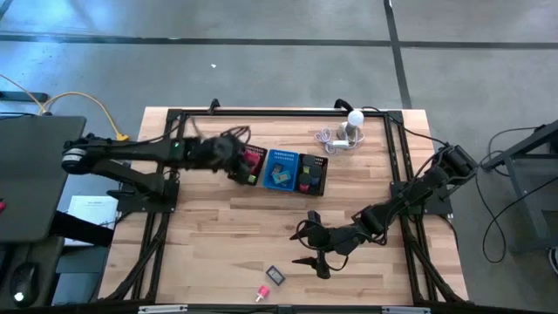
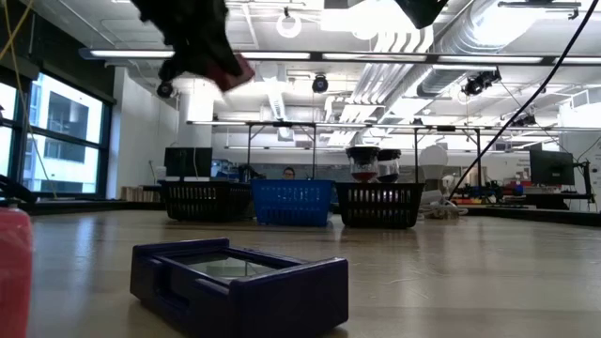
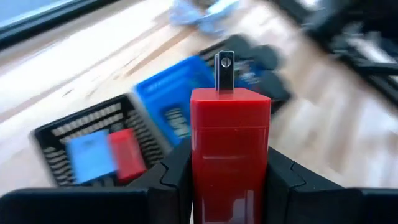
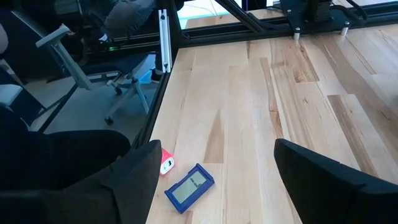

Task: Pick & Place Office items
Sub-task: Put the red charger adapter into the left black bin

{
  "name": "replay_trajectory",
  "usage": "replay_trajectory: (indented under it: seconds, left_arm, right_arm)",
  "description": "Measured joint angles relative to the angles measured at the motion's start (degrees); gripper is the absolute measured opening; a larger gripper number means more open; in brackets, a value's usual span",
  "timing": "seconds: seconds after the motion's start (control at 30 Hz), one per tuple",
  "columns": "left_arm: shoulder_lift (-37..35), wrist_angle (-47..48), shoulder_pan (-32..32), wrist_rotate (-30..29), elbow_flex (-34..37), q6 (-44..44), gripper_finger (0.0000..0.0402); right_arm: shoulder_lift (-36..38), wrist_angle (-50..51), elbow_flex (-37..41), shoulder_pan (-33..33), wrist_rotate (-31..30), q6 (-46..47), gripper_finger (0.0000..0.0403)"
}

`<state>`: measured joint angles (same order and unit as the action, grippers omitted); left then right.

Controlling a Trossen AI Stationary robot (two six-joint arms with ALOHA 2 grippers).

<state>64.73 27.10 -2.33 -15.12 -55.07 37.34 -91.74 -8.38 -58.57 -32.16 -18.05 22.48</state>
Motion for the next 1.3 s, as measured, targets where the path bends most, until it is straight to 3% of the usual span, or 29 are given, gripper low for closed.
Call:
replay_trajectory:
  seconds: [0.13,0.3,0.83,1.03,1.3]
  left_arm:
    - [3.47,2.14,-8.37,5.06,0.0,0.96,0.011]
    - [7.79,4.97,-12.58,5.38,0.0,1.27,0.011]
    - [23.13,6.35,-17.88,6.25,0.04,0.61,0.011]
    - [25.01,5.64,-18.3,6.03,0.07,0.57,0.0115]
    - [25.05,5.12,-17.71,4.18,0.07,0.54,0.0149]
  right_arm:
    - [0.0,0.0,0.0,0.0,-0.01,-0.01,0.0301]
    - [0.0,-0.15,0.0,0.0,0.0,-0.18,0.0301]
    - [0.0,0.0,0.0,0.02,-0.02,-0.26,0.0301]
    - [-0.17,-0.04,-0.01,0.02,-0.02,-0.26,0.0301]
    - [-0.42,0.36,-0.02,0.0,-0.02,-0.28,0.0301]
